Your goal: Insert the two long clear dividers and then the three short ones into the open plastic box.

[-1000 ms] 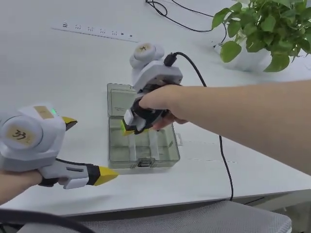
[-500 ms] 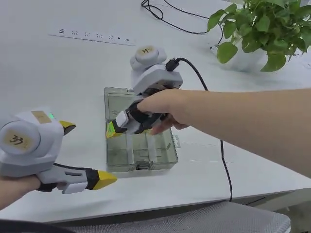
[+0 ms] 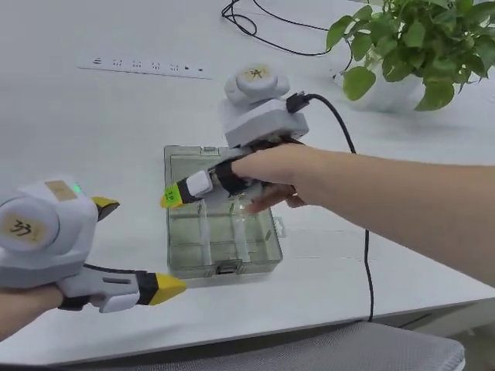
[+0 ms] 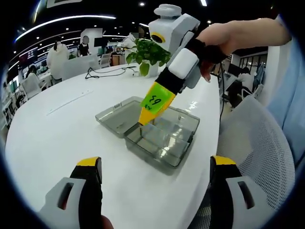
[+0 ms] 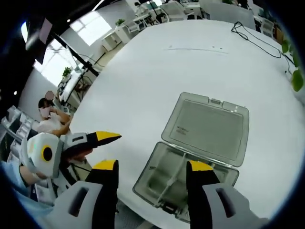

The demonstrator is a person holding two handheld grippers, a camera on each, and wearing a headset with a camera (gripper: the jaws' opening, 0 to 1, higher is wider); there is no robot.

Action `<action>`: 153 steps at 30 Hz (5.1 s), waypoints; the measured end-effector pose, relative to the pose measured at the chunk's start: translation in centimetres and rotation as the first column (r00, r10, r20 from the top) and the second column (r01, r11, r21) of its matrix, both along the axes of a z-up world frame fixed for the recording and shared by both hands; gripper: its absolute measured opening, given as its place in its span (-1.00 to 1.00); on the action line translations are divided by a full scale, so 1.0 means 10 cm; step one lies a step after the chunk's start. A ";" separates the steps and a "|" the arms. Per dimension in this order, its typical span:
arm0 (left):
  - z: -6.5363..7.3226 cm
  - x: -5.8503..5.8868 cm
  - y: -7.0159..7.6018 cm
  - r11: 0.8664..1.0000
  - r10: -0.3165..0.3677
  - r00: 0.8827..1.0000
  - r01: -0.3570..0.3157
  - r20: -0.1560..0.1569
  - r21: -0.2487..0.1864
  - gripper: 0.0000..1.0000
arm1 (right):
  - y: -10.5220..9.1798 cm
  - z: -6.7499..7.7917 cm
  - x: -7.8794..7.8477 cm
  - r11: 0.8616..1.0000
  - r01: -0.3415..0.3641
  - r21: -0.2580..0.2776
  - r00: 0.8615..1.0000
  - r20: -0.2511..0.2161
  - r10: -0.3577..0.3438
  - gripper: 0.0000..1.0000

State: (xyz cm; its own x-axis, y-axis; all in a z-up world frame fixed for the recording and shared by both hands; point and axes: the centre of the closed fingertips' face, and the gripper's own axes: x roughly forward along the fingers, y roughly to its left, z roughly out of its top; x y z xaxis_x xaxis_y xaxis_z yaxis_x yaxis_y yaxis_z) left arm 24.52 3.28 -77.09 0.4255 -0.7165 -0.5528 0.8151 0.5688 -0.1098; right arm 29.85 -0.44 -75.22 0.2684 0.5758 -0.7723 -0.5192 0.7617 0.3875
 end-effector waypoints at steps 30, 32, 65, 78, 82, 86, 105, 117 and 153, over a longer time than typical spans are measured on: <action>0.17 0.11 0.04 0.995 0.095 0.995 -0.095 0.022 -0.014 0.91 | -0.86 0.19 -0.15 0.969 -0.106 0.222 0.928 0.372 0.017 1.00; 0.18 0.12 0.04 0.995 0.101 0.995 -0.100 0.024 -0.018 0.91 | -0.89 0.21 -0.20 0.969 -0.117 0.216 0.919 0.393 0.023 1.00; 0.23 0.03 0.00 0.984 0.175 0.984 -0.174 0.033 -0.022 0.91 | -1.84 0.12 -0.47 0.974 -0.098 0.203 0.919 0.395 0.010 1.00; 0.23 -0.04 -0.03 0.980 0.196 0.980 -0.196 0.029 -0.019 0.91 | -1.88 -0.16 -0.44 0.949 -0.315 -0.005 0.878 0.377 0.294 0.97; 0.24 -0.05 -0.03 0.981 0.193 0.981 -0.192 0.032 -0.014 0.91 | -1.88 -0.26 -0.46 0.911 -0.402 -0.089 0.843 0.353 0.406 0.92; 0.25 -0.05 -0.02 0.980 0.197 0.980 -0.197 0.034 -0.014 0.90 | -1.89 -0.36 -0.47 0.862 -0.478 -0.170 0.799 0.323 0.507 0.82; 0.24 -0.09 0.01 0.980 0.199 0.979 -0.199 0.033 -0.013 0.89 | -2.01 -0.80 -0.35 0.651 -0.654 -0.385 0.648 0.160 0.745 0.22; 0.26 -0.09 0.07 0.978 0.210 0.977 -0.210 0.039 -0.012 0.89 | -1.91 -0.88 -0.41 0.575 -0.686 -0.445 0.605 0.088 0.791 -0.10; 0.26 -0.06 -0.02 0.977 0.211 0.977 -0.210 0.028 -0.042 0.88 | -1.96 -1.02 -0.35 0.533 -0.710 -0.460 0.590 0.026 0.807 -0.34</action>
